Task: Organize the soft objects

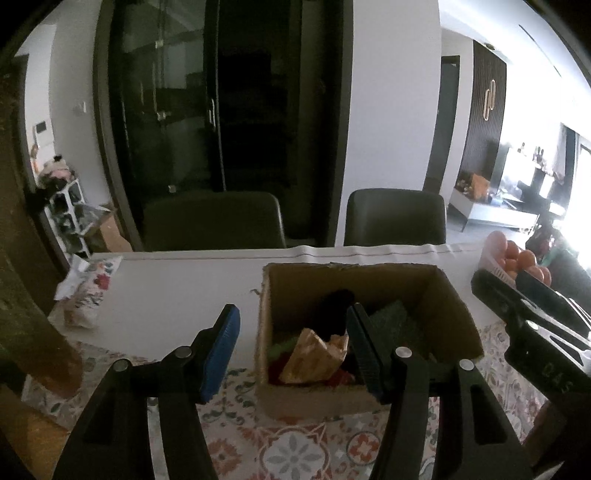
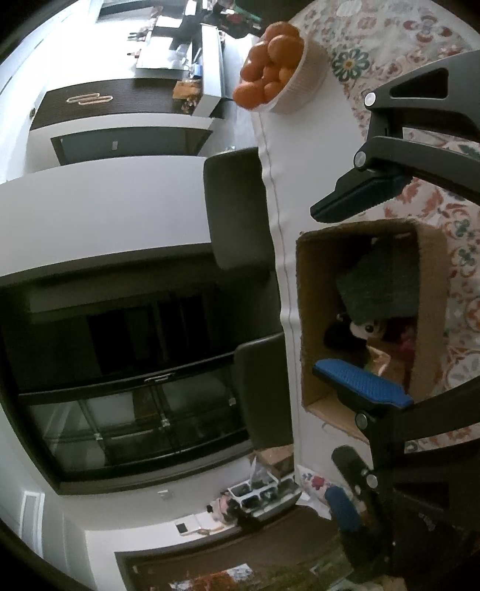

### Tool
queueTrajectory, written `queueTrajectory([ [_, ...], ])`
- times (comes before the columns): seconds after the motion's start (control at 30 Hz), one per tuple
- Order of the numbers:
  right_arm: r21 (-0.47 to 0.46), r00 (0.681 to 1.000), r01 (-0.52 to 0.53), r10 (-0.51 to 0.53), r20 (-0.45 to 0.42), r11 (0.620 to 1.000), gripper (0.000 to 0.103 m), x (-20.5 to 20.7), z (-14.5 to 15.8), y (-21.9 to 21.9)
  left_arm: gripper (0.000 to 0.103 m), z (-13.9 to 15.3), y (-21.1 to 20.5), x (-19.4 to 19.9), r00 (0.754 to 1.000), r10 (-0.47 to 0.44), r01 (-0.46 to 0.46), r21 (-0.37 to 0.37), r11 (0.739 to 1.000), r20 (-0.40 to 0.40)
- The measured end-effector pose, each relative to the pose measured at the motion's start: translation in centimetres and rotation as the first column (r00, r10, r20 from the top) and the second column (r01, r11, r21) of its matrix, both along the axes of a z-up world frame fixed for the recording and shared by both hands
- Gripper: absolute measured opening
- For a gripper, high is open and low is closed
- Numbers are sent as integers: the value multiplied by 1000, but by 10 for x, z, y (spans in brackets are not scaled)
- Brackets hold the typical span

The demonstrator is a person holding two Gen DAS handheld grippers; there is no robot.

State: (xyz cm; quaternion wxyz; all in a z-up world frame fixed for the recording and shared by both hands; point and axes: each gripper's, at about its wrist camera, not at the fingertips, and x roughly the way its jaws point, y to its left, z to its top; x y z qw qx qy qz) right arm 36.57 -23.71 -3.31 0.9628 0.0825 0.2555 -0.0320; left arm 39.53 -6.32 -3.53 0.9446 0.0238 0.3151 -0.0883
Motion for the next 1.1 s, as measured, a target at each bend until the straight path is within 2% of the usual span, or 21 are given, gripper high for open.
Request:
queueTrajectory([
  [0.1, -8, 1000, 8, -8, 4, 1000, 77, -19, 6, 4, 60, 10, 4, -21, 1000, 10, -10, 19, 1000, 17],
  [0.2, -25, 1000, 19, -19, 15, 1000, 77, -41, 14, 9, 65, 18, 9, -42, 999, 5, -6, 23, 1000, 33],
  [0.57, -59, 996, 83, -81, 36, 995, 77, -118, 37, 28, 74, 42, 32, -117, 996, -5, 1, 41, 999, 84],
  [0.77, -75, 996, 83, -80, 45, 994, 78, -152, 46, 37, 78, 52, 41, -156, 994, 2, -6, 37, 999, 106],
  [0.9, -91, 995, 85, -80, 53, 992, 84, -173, 51, 39, 80, 60, 42, -181, 991, 25, -31, 41, 999, 134],
  [1.1, -98, 997, 64, -59, 55, 993, 84, -203, 57, 32, 85, 67, 39, -221, 987, 50, -57, 42, 998, 154],
])
